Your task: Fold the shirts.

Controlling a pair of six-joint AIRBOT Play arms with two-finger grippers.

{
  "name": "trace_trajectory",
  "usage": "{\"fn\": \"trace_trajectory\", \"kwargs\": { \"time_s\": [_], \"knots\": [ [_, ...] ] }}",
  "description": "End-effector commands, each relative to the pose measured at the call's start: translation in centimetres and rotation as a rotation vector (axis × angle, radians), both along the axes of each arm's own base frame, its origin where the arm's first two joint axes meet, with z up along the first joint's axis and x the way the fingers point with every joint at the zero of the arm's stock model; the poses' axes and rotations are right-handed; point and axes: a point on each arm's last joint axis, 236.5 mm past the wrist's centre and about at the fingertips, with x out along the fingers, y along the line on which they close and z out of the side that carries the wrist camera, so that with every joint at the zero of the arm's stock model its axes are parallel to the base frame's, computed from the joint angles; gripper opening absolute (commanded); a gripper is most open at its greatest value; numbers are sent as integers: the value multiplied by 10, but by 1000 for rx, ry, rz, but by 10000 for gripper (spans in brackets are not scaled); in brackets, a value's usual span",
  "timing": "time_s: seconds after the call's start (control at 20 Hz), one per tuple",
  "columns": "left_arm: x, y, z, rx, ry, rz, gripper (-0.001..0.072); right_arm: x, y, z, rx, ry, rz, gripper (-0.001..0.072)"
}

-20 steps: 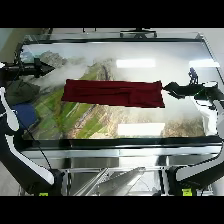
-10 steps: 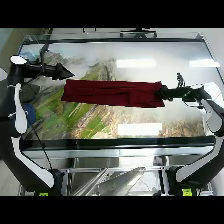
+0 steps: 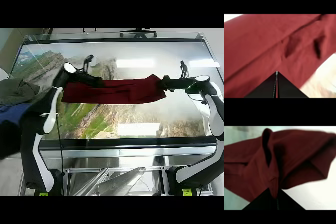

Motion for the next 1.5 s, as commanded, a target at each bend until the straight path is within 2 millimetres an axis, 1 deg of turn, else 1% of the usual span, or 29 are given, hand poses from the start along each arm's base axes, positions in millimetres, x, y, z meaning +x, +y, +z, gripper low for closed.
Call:
{"fn": "trace_trajectory", "kwargs": {
  "time_s": [0.0, 0.05, 0.1, 0.15, 0.2, 0.3, 0.4, 0.45, 0.5, 0.6, 0.65, 0.7, 0.75, 0.8, 0.9, 0.95, 1.0, 1.05, 1.15, 1.2, 1.25, 1.3, 1.35, 1.4, 1.45],
  "knots": [
    [0, -61, -35, 9, -48, -21, 4, -3, 14, 77, 35, -126, 67, 18],
    [-6, -73, -44, 8, -35, -34, 4, -4, 17, 96, 41, -160, 74, 17],
    [-10, -80, -52, 9, -18, -31, 4, -5, 18, 110, 33, -190, 79, 18],
    [-12, -83, -57, 2, 21, 6, 5, -6, 19, 121, 28, -211, 85, 17],
    [-10, -83, -57, -6, 28, 27, 5, -8, 20, 129, 23, -227, 94, 17],
    [-7, -83, -51, -27, 31, 41, 5, -12, 22, 138, 22, -241, 110, 18],
    [-13, -85, -28, -109, 92, 36, 4, -13, 25, 143, 48, -235, 109, 18],
    [-18, -80, -8, -150, 122, 20, 4, -14, 29, 149, 76, -241, 112, 18],
    [-24, -70, 18, -187, 150, -10, 4, -14, 35, 156, 111, -252, 114, 18],
    [-34, -35, 79, -236, 147, -74, 4, -8, 60, 171, 169, -284, 113, 18],
    [-37, -12, 109, -251, 129, -90, 4, -2, 78, 172, 167, -298, 109, 18],
    [-37, 10, 136, -253, 98, -86, 4, 4, 107, 170, 160, -310, 115, 18],
    [-35, 33, 163, -258, 55, -67, 4, 8, 143, 163, 154, -317, 121, 18],
    [-34, 53, 185, -259, 15, -44, 4, 12, 181, 153, 147, -320, 122, 19],
    [-33, 85, 217, -259, -55, 8, 5, 12, 266, 122, 105, -355, 121, 18],
    [-34, 98, 225, -254, -92, 22, 5, 8, 310, 103, 82, -387, 108, 18],
    [-35, 108, 229, -248, -122, 31, 5, 5, 344, 83, 66, -399, 61, 18],
    [-36, 116, 229, -240, -145, 37, 5, 2, 371, 56, 26, -392, -32, 17],
    [-42, 124, 220, -233, -144, 45, 5, -10, 401, -1, -103, -346, -210, 17],
    [-45, 123, 213, -232, -129, 47, 5, -23, 427, -14, -138, -377, -174, 30],
    [-48, 124, 203, -233, -101, 56, 5, -37, 457, -18, -145, -435, -65, 136],
    [-53, 123, 194, -233, -72, 57, 5, -55, 484, -17, -142, -495, 76, 433],
    [-58, 123, 187, -234, -46, 51, 5, -69, 498, -10, -139, -540, 184, 605],
    [-62, 122, 183, -235, -26, 44, 5, -73, 500, 1, -118, -551, 221, 603],
    [-63, 122, 180, -236, -15, 44, 5, -69, 496, 18, -88, -556, 235, 603]
  ]
}}
